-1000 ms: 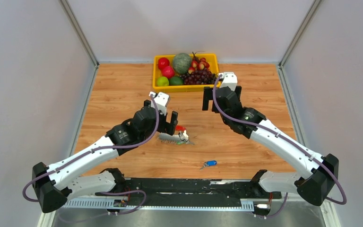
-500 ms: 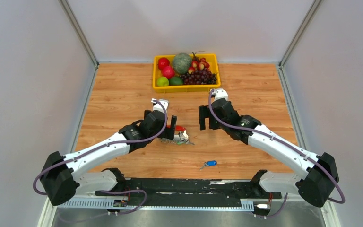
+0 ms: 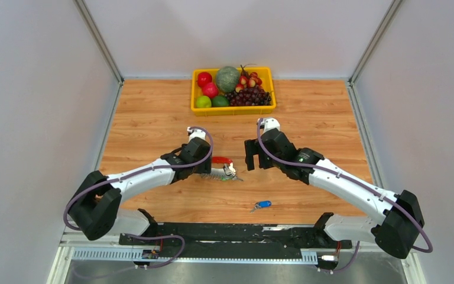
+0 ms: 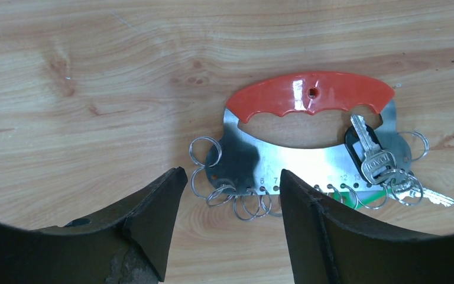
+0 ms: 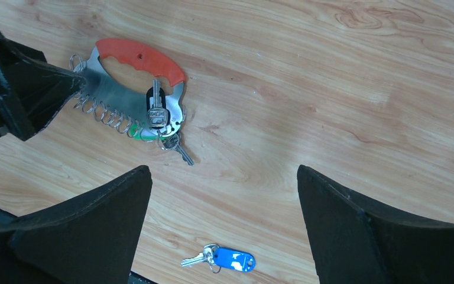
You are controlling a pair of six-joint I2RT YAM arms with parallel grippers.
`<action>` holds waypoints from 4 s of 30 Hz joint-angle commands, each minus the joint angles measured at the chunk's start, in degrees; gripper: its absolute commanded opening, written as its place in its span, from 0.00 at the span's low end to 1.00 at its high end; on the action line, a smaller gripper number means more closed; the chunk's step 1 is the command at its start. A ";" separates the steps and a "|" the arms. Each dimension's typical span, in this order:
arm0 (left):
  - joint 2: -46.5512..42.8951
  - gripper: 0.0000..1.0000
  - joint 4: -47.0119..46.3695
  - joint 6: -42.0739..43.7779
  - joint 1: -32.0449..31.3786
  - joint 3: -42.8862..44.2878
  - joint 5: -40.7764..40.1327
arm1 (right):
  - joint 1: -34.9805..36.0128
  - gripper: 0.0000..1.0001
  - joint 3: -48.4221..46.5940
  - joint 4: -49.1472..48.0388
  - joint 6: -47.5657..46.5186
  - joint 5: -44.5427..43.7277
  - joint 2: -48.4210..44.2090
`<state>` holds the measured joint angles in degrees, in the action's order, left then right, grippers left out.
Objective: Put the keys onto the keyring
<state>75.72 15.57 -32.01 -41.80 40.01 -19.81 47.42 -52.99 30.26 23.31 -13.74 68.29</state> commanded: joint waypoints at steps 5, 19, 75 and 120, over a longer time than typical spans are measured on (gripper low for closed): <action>6.23 0.65 -4.60 -2.84 2.36 0.98 1.53 | 0.41 0.96 -0.03 -1.19 1.30 0.54 -1.66; 10.51 0.51 -3.22 -3.28 3.99 3.24 2.16 | 0.40 0.98 -0.24 -1.90 -0.09 0.63 -0.76; 7.83 0.44 -1.56 -2.73 4.62 2.52 2.82 | 0.58 0.98 1.11 -2.36 0.64 1.79 -2.36; 2.34 0.00 -4.44 -1.73 4.62 0.66 2.79 | 0.73 0.99 1.57 -3.92 -2.03 4.70 -3.31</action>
<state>82.74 13.37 -33.95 -37.39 41.30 -18.46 47.62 -51.40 29.28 22.59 -11.29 66.24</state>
